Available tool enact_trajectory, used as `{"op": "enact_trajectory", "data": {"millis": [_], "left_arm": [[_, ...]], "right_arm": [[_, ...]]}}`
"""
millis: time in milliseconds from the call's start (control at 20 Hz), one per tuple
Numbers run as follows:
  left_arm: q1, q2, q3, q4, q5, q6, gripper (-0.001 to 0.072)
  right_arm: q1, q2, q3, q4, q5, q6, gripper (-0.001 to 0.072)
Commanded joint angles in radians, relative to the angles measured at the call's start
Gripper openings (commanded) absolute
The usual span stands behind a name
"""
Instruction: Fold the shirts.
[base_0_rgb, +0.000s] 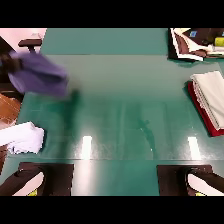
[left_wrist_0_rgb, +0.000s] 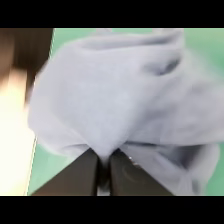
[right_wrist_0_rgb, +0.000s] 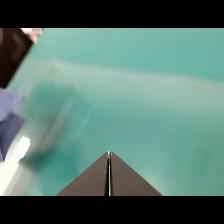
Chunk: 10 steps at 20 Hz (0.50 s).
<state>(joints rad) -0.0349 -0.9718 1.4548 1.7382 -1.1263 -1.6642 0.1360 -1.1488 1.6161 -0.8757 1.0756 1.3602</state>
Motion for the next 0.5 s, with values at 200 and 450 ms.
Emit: {"op": "enact_trajectory", "data": {"millis": [200,450], "left_arm": [[-0.408,0.003,0.226,-0.044,-0.032,0.022,0.0027],[-0.66,-0.262,0.225,-0.075,-0.177,0.023,0.0032]], "right_arm": [[-0.085,0.079,0.001,0.011,-0.068,0.0,0.002],[-0.141,0.126,0.0,0.011,-0.05,0.0,0.0019]]}}
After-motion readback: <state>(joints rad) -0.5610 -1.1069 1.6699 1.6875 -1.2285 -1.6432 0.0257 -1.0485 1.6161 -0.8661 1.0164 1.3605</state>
